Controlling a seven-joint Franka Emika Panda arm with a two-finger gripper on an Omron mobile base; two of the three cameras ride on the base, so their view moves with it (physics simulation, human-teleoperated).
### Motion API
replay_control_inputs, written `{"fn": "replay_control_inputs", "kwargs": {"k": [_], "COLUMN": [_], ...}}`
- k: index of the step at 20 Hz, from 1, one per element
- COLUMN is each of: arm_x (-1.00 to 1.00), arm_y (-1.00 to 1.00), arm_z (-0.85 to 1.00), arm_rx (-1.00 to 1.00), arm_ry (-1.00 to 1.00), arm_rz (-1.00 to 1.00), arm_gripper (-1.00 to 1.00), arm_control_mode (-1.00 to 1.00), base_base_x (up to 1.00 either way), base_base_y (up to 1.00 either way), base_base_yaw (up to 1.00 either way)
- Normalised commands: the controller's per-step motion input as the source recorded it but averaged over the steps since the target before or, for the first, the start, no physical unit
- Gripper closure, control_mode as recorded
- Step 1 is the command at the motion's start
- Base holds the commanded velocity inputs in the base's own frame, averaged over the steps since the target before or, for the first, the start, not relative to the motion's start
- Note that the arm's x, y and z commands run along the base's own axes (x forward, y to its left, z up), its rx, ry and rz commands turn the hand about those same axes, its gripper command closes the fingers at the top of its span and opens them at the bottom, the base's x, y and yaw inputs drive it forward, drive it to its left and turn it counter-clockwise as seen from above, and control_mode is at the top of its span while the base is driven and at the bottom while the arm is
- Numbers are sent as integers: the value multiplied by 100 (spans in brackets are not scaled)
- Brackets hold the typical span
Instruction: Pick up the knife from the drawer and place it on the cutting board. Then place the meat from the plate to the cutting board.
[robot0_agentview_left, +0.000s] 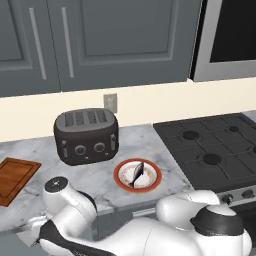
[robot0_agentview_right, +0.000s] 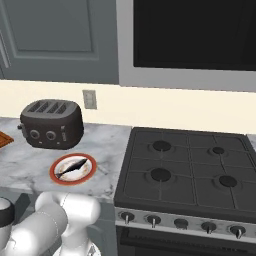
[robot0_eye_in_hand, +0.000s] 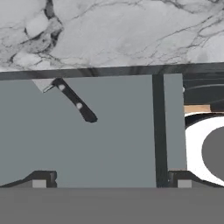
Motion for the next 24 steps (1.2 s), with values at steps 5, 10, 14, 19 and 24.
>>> {"fn": "replay_control_inputs", "kwargs": {"k": [5, 10, 14, 19, 24], "arm_x": [-38, -22, -3, -9, -29], "arm_y": [24, 15, 0, 0, 0], "arm_z": [-31, -30, -36, -38, -36], "arm_rx": [4, 1, 4, 8, 5], "arm_ry": [1, 6, 11, 9, 5], "arm_rz": [0, 0, 0, 0, 0], "arm_gripper": [-100, -100, -100, -100, -100], "arm_control_mode": [-100, -100, -100, -100, -100], "base_base_x": [0, 0, 0, 0, 0], "base_base_y": [0, 0, 0, 0, 0], "base_base_yaw": [0, 0, 0, 0, 0]}}
